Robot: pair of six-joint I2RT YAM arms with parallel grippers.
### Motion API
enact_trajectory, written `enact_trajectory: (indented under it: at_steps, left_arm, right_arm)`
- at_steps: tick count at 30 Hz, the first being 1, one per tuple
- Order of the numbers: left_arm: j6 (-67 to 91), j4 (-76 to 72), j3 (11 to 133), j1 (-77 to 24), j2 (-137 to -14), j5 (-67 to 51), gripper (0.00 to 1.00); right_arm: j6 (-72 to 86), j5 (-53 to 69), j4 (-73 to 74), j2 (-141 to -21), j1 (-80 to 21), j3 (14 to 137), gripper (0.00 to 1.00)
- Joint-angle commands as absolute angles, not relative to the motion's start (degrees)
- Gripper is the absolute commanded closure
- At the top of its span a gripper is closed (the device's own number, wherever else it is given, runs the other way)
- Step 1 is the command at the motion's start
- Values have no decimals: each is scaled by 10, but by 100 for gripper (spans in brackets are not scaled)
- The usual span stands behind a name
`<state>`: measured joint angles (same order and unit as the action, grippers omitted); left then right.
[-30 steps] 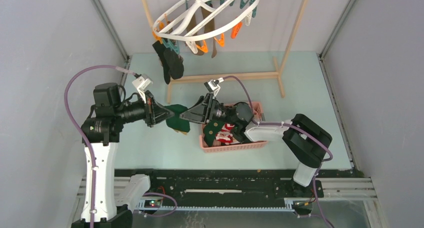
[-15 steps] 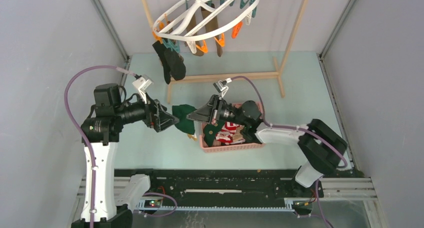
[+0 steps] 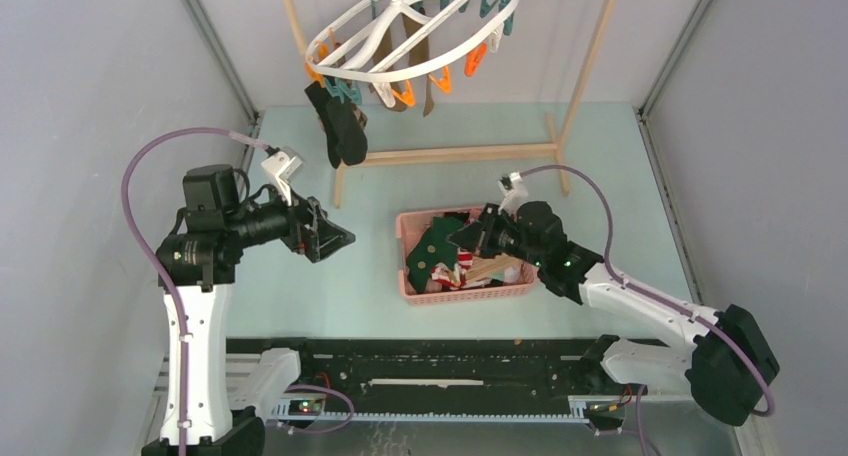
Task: Remove the socks clipped to the hanger
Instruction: Place the sock in the bin.
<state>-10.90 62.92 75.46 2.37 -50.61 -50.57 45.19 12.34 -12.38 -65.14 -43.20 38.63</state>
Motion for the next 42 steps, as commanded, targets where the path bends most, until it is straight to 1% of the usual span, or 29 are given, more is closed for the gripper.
enact_trajectory:
  at_steps: [1, 4, 7, 8, 10, 11, 12, 14, 16, 17, 18, 19, 22, 23, 25, 28, 32, 37, 42]
  left_arm:
    - [-94, 609, 781, 22, -503, -490, 0]
    - [-86, 603, 781, 24, -503, -479, 0]
    - [-80, 601, 782, 32, -505, -476, 0]
    - [-78, 600, 782, 37, -506, -479, 0]
    - [-76, 599, 781, 55, -508, -490, 0]
    - [-75, 599, 781, 68, -510, -498, 0]
    - [-74, 599, 780, 80, -514, -507, 0]
    - [-72, 600, 780, 105, -522, -524, 0]
    - [-71, 601, 782, 117, -528, -534, 0]
    - [-70, 599, 782, 121, -529, -537, 0]
    - [-68, 596, 781, 122, -528, -538, 0]
    - [-63, 591, 780, 123, -528, -537, 0]
    - [-49, 575, 774, 123, -525, -539, 0]
    - [-45, 572, 772, 123, -526, -540, 0]
    - [-43, 569, 772, 125, -526, -540, 0]
    - [-46, 572, 772, 127, -523, -537, 0]
    - [-52, 578, 774, 131, -521, -537, 0]
    - [-53, 580, 774, 134, -525, -538, 0]
    - [-53, 580, 781, 140, -528, -537, 0]
  right_arm:
    - [397, 33, 38, -639, -398, 371, 97]
    - [391, 1, 72, -657, -392, 371, 82]
    - [390, -51, 90, -658, -391, 371, 71]
    - [389, -65, 98, -650, -392, 372, 63]
    - [380, -95, 118, -625, -394, 378, 43]
    - [373, -109, 131, -610, -394, 384, 36]
    - [364, -119, 147, -595, -394, 389, 31]
    - [348, -131, 175, -565, -393, 407, 28]
    - [340, -126, 199, -543, -390, 429, 30]
    - [340, -116, 203, -535, -390, 436, 33]
    - [342, -90, 198, -528, -390, 441, 41]
    - [348, -73, 189, -524, -391, 441, 45]
    - [369, -9, 157, -538, -397, 441, 63]
    - [374, 31, 146, -554, -399, 441, 70]
    - [386, 63, 134, -578, -401, 440, 78]
    - [399, 80, 135, -613, -397, 432, 88]
    - [414, 99, 111, -638, -373, 393, 93]
    - [405, 57, 93, -691, -360, 377, 97]
    - [410, -8, 16, -714, -361, 339, 99]
